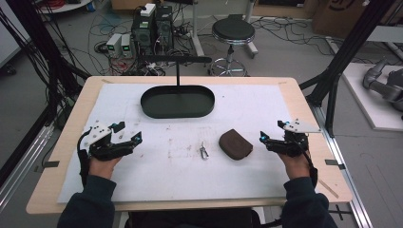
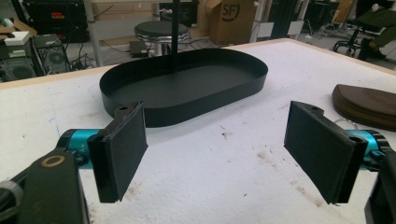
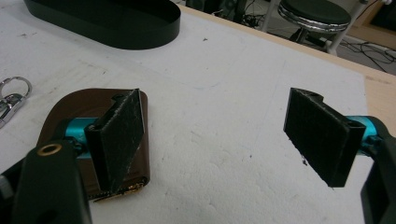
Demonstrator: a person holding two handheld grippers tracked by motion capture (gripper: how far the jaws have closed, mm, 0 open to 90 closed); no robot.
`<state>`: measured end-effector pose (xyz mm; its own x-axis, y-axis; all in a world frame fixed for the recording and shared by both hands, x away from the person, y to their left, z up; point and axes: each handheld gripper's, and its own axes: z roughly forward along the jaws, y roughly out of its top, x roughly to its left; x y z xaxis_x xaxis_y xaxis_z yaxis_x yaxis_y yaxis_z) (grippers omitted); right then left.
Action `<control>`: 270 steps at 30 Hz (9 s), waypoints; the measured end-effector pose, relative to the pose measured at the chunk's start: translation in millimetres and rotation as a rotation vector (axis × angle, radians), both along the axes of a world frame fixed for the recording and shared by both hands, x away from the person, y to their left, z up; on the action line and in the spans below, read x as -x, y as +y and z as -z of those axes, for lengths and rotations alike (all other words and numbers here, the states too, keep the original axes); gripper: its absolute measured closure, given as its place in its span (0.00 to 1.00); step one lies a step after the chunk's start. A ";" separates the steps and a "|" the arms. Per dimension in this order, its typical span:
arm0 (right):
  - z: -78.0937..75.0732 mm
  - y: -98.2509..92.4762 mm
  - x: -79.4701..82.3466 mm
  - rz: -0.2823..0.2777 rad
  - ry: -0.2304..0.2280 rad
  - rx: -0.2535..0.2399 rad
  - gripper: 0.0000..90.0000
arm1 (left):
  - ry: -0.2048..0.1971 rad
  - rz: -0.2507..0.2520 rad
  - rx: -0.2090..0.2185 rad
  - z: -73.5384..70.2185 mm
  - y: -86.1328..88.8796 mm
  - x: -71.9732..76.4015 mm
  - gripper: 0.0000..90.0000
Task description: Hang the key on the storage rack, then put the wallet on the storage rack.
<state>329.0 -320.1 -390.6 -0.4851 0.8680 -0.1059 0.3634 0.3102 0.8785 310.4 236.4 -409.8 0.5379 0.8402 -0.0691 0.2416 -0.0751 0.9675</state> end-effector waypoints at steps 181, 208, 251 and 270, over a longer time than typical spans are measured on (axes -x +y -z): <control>3.0 -2.5 0.5 -0.028 0.019 -0.046 0.23 | 0.087 0.057 0.001 -86.7 -17.6 -194.1 0.98; 5.9 -3.1 1.2 -0.027 0.029 -0.043 0.23 | 0.099 0.015 0.014 -81.2 -7.4 -212.5 0.97; 5.6 10.2 -1.9 -0.053 0.019 -0.002 0.23 | -0.042 -0.027 0.054 -40.0 -6.0 -66.3 0.22; 7.9 30.5 -2.9 -0.128 0.048 0.046 0.23 | -0.028 -0.003 0.006 -20.2 2.6 -21.4 0.20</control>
